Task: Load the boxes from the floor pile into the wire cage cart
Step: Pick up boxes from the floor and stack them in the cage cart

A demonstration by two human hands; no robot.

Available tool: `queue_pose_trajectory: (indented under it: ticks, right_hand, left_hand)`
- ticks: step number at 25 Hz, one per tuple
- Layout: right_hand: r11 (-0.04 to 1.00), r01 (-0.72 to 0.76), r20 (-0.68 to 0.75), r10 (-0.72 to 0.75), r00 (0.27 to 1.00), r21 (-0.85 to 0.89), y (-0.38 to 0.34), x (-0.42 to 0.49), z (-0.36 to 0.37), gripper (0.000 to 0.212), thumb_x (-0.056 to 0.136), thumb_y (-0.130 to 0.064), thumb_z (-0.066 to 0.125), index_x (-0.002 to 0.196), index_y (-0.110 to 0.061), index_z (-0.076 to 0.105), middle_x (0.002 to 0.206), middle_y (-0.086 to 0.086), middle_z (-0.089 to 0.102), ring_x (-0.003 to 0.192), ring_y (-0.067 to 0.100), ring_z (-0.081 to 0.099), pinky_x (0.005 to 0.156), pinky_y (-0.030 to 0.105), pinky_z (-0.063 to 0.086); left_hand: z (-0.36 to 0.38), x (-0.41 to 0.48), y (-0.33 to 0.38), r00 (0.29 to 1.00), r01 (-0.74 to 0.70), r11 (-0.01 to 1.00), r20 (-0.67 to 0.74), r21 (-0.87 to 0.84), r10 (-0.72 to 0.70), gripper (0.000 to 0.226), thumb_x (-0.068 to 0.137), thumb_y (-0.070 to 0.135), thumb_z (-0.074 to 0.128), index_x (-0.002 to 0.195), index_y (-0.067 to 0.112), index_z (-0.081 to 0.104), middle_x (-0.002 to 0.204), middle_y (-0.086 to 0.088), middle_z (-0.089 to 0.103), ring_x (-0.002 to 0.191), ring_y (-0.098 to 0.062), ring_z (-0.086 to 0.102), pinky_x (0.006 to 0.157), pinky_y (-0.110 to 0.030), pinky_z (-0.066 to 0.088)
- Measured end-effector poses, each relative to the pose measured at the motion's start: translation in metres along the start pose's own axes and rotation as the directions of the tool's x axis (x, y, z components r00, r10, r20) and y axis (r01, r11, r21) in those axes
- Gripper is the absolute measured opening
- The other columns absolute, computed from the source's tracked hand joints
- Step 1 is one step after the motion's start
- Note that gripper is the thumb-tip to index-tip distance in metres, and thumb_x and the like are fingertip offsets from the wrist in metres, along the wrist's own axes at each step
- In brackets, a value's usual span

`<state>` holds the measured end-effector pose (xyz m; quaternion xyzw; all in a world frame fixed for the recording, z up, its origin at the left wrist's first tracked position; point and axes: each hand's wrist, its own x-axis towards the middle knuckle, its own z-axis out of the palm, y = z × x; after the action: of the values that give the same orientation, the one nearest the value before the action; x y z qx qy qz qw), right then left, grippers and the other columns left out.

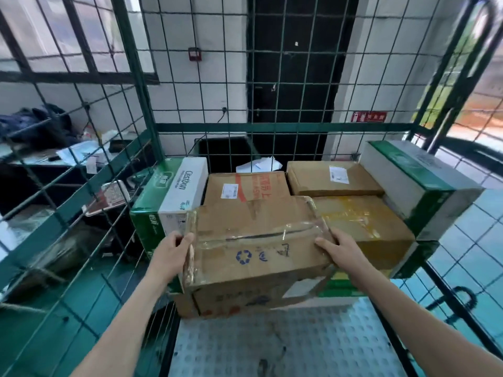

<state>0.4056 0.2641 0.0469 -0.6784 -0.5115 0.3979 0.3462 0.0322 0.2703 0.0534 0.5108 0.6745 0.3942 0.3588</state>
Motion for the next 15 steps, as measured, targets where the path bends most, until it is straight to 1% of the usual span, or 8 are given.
queue_pose_trajectory:
  ticks: [2, 4, 5, 7, 9, 10, 12, 15]
  right_hand:
    - [1.0, -0.007, -0.024, 0.007, 1.0, 0.0, -0.009, 0.013, 0.008, 0.065, 0.09, -0.048, 0.067, 0.145, -0.019, 0.047, 0.135, 0.005, 0.057, 0.115, 0.023, 0.06, 0.094, 0.047, 0.057]
    - [1.0, 0.013, -0.056, -0.013, 0.998, -0.005, -0.018, 0.021, 0.019, 0.062, 0.092, -0.043, 0.068, 0.145, -0.018, 0.045, 0.132, 0.003, 0.056, 0.107, 0.017, 0.06, 0.079, 0.034, 0.057]
    - [1.0, 0.023, -0.055, -0.023, 0.998, -0.006, -0.023, 0.022, 0.025, 0.057, 0.093, -0.038, 0.068, 0.143, -0.019, 0.046, 0.128, 0.002, 0.057, 0.102, 0.012, 0.06, 0.073, 0.029, 0.054]
    - [1.0, 0.025, -0.067, -0.025, 0.997, -0.01, -0.023, 0.029, 0.037, 0.059, 0.091, -0.036, 0.071, 0.142, -0.019, 0.046, 0.126, 0.001, 0.057, 0.1, 0.01, 0.059, 0.072, 0.027, 0.054]
    - [1.0, 0.009, -0.036, -0.009, 0.999, -0.009, -0.026, 0.033, 0.046, 0.063, 0.088, -0.034, 0.075, 0.14, -0.019, 0.044, 0.121, -0.003, 0.057, 0.098, 0.008, 0.058, 0.07, 0.025, 0.053]
    - [1.0, 0.0, -0.01, 0.0, 1.0, -0.021, -0.029, 0.035, 0.049, 0.064, 0.087, -0.032, 0.077, 0.139, -0.021, 0.043, 0.116, -0.008, 0.056, 0.096, 0.005, 0.057, 0.068, 0.021, 0.05]
    - [0.998, 0.006, 0.042, -0.004, 0.999, -0.064, -0.03, 0.043, 0.055, 0.074, 0.082, -0.033, 0.081, 0.142, -0.022, 0.039, 0.117, -0.011, 0.055, 0.096, 0.003, 0.055, 0.07, 0.018, 0.048]
    - [0.988, 0.063, 0.056, -0.056, 0.997, -0.141, -0.037, 0.054, 0.057, 0.083, 0.081, -0.031, 0.083, 0.148, -0.017, 0.035, 0.126, -0.007, 0.048, 0.11, 0.009, 0.048, 0.09, 0.023, 0.043]
  left_hand:
    - [-0.005, 0.028, 0.008, 1.0, -0.02, 1.0, 0.015, 0.01, 0.02, 0.02, 0.101, 0.036, 0.058, 0.098, 0.016, 0.057, 0.085, 0.002, 0.06, 0.081, -0.021, 0.057, 0.069, -0.034, 0.04]
    - [-0.008, 0.048, 0.019, 0.995, -0.061, 0.998, 0.08, -0.025, 0.063, 0.017, 0.1, 0.031, 0.062, 0.111, 0.022, 0.054, 0.099, 0.008, 0.06, 0.099, -0.02, 0.058, 0.083, -0.033, 0.042]
    - [-0.007, 0.055, 0.022, 0.989, -0.087, 0.995, 0.119, -0.04, 0.091, 0.02, 0.099, 0.027, 0.064, 0.114, 0.023, 0.051, 0.106, 0.008, 0.058, 0.104, -0.018, 0.054, 0.089, -0.031, 0.04]
    - [-0.005, 0.069, 0.02, 0.976, -0.138, 0.99, 0.168, -0.016, 0.138, 0.035, 0.094, 0.024, 0.071, 0.124, 0.021, 0.052, 0.121, 0.004, 0.054, 0.113, -0.015, 0.048, 0.096, -0.031, 0.038]
    - [-0.005, 0.081, 0.011, 0.965, -0.173, 0.984, 0.208, 0.047, 0.16, 0.057, 0.088, 0.027, 0.078, 0.138, 0.02, 0.052, 0.135, 0.002, 0.049, 0.123, -0.015, 0.045, 0.106, -0.037, 0.039]
    - [-0.004, 0.086, 0.006, 0.959, -0.183, 0.981, 0.232, 0.07, 0.162, 0.063, 0.085, 0.029, 0.081, 0.14, 0.021, 0.051, 0.138, 0.003, 0.047, 0.126, -0.016, 0.044, 0.109, -0.041, 0.038]
    - [-0.004, 0.094, -0.002, 0.95, -0.191, 0.976, 0.267, 0.1, 0.158, 0.066, 0.079, 0.033, 0.085, 0.135, 0.027, 0.052, 0.143, 0.003, 0.046, 0.13, -0.019, 0.044, 0.112, -0.048, 0.038]
    - [0.0, 0.103, -0.007, 0.949, -0.202, 0.971, 0.271, 0.13, 0.162, 0.065, 0.075, 0.029, 0.088, 0.129, 0.029, 0.052, 0.142, -0.003, 0.048, 0.13, -0.021, 0.045, 0.11, -0.047, 0.038]
